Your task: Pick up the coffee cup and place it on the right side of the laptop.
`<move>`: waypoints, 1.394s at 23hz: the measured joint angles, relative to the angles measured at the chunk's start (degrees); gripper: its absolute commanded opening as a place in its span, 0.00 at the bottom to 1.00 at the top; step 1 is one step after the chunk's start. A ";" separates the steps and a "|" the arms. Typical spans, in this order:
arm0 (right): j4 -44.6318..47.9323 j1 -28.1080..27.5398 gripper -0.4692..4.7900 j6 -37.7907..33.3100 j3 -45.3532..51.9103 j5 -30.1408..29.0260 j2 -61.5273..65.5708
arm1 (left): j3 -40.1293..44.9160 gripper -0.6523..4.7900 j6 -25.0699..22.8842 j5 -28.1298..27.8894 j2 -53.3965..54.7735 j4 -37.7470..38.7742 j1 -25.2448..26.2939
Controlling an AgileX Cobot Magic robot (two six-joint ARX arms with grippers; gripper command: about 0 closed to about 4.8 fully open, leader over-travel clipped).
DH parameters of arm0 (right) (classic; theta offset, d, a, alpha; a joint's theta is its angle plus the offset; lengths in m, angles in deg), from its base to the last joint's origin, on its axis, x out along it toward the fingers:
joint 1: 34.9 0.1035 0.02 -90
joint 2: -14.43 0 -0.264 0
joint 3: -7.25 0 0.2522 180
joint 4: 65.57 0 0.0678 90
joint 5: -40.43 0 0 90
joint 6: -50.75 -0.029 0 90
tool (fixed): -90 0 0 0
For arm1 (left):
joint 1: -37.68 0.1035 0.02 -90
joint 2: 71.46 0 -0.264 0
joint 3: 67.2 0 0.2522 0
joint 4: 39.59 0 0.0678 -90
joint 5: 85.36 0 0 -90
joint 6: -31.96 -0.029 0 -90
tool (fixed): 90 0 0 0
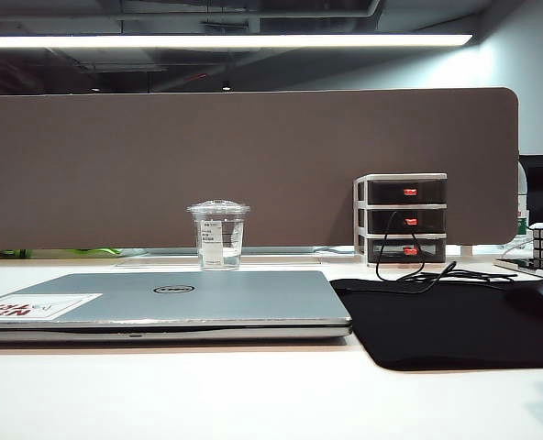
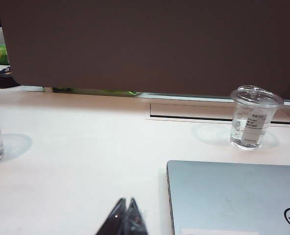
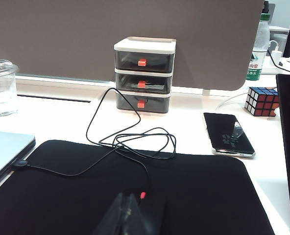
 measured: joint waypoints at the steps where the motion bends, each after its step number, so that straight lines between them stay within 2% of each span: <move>1: 0.00 0.00 0.09 0.00 0.00 0.00 0.00 | 0.00 0.11 0.00 0.00 0.00 0.00 0.00; 14: 0.00 0.00 0.09 -1.09 0.00 -0.37 0.00 | 0.00 0.11 0.00 0.00 0.00 0.02 0.00; 15: 0.00 0.00 0.09 -2.16 0.00 -2.16 0.00 | 0.00 0.11 0.55 0.00 0.00 0.00 0.00; 18: 0.00 0.00 0.09 -3.10 0.00 -11.82 0.00 | 0.00 0.11 7.52 3.74 0.00 0.00 0.00; 21: 0.00 0.00 0.09 -3.30 0.00 -23.34 0.00 | 0.00 0.11 11.39 12.00 0.00 0.00 0.00; 22: 0.00 0.02 0.09 -3.28 0.00 -29.59 0.00 | 0.00 0.11 11.85 18.01 0.00 0.02 0.00; 23: 0.00 0.02 0.09 -3.30 0.00 -32.44 0.00 | 0.00 0.11 11.89 21.44 0.00 0.00 0.00; 24: 0.00 0.02 0.09 -3.32 0.00 -34.16 0.00 | 0.00 0.11 12.02 24.20 0.00 0.02 0.00; 26: 0.00 0.00 0.09 -3.32 0.00 -34.38 0.00 | 0.00 0.11 12.07 25.49 0.00 0.00 0.00; 32: 0.00 0.00 0.09 -3.32 0.00 -34.38 0.00 | 0.00 0.11 12.98 24.04 0.00 0.00 0.00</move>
